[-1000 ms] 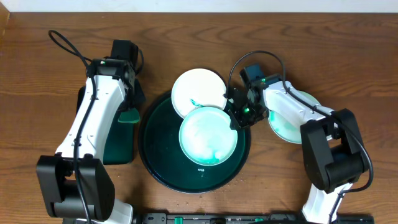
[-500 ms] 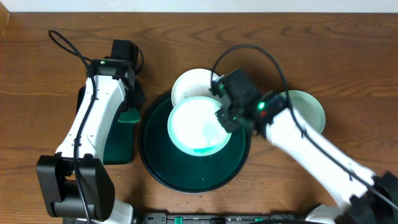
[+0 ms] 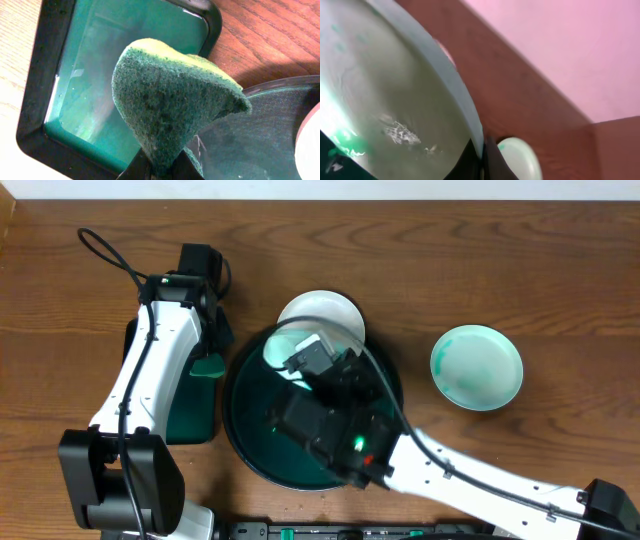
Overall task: Clean dirty plates on tray and stack at the side
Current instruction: 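Carry the plate right and stack it on the cleaned plate, then release the plate and drag the last plate to tray center with right gripper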
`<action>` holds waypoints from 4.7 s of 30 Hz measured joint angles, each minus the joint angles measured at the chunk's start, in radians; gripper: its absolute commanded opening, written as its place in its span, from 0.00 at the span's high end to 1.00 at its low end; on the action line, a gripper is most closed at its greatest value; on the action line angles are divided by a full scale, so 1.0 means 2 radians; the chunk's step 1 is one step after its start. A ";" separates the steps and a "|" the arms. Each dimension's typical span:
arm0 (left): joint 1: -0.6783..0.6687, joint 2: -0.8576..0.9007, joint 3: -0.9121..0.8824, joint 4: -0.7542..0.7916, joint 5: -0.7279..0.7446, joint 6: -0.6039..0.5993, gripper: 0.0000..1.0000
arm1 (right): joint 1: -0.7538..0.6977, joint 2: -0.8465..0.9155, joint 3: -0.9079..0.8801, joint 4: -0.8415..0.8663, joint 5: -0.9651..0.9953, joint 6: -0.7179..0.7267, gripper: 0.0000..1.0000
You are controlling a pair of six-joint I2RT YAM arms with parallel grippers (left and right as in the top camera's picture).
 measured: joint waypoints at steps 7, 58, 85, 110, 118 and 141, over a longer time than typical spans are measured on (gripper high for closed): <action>0.000 0.000 -0.001 0.002 0.000 0.000 0.93 | 0.025 0.000 0.000 0.003 0.100 0.001 0.99; 0.000 0.000 -0.003 0.018 0.000 0.000 0.92 | -0.724 -0.076 -0.181 0.008 -0.551 0.077 0.99; 0.000 0.000 -0.003 0.021 0.000 0.000 0.92 | -0.522 0.016 0.019 0.022 -0.649 0.014 0.35; 0.000 0.000 -0.004 0.021 0.000 0.001 0.92 | -0.367 0.450 0.408 -0.087 -0.695 -0.195 0.98; 0.000 0.000 -0.004 0.021 0.000 0.001 0.93 | -0.367 0.443 0.414 -0.119 -0.700 -0.189 0.99; 0.000 0.000 -0.004 0.021 0.000 0.002 0.93 | -0.271 0.358 0.230 -0.167 -0.646 0.095 0.99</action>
